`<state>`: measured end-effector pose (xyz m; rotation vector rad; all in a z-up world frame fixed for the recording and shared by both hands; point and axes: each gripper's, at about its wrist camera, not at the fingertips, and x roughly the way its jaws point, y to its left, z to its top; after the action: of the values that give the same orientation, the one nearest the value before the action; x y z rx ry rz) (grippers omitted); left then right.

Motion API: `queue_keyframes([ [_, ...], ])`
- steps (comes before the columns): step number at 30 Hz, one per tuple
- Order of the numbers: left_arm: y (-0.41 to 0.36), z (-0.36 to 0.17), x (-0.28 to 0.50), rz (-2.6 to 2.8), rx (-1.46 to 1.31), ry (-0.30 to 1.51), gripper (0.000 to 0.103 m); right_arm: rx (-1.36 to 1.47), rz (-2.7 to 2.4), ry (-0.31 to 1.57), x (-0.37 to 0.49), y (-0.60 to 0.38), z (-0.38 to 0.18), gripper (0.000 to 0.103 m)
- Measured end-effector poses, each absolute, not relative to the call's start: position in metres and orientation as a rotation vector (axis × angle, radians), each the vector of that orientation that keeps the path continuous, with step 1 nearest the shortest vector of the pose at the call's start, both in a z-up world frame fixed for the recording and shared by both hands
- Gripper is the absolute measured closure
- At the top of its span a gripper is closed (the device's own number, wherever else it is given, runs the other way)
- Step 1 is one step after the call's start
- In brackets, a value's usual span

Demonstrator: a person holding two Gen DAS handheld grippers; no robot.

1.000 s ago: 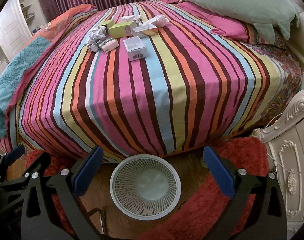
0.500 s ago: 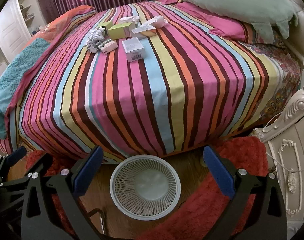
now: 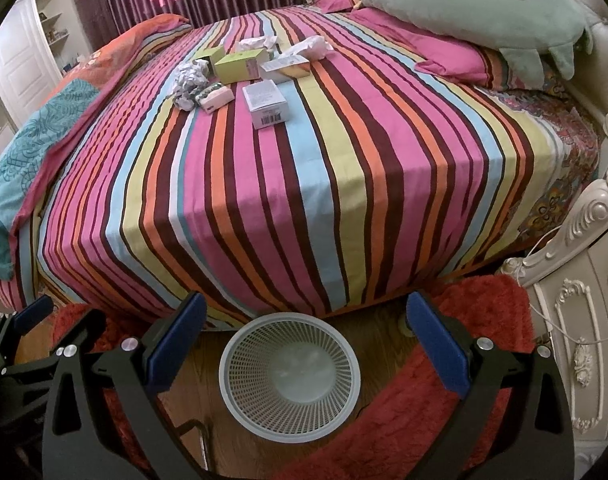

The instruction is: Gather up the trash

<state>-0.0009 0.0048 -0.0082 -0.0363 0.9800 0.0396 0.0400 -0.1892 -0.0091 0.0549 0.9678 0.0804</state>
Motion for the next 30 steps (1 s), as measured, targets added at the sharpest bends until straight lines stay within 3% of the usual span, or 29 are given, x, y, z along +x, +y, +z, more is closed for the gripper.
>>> queue_keyframes([
  [30, 0.0072, -0.0122, 0.0004, 0.038, -0.051, 0.982, 0.006, 0.047, 0.071, 0.942, 0.0404, -0.1913, -0.0081, 0.007],
])
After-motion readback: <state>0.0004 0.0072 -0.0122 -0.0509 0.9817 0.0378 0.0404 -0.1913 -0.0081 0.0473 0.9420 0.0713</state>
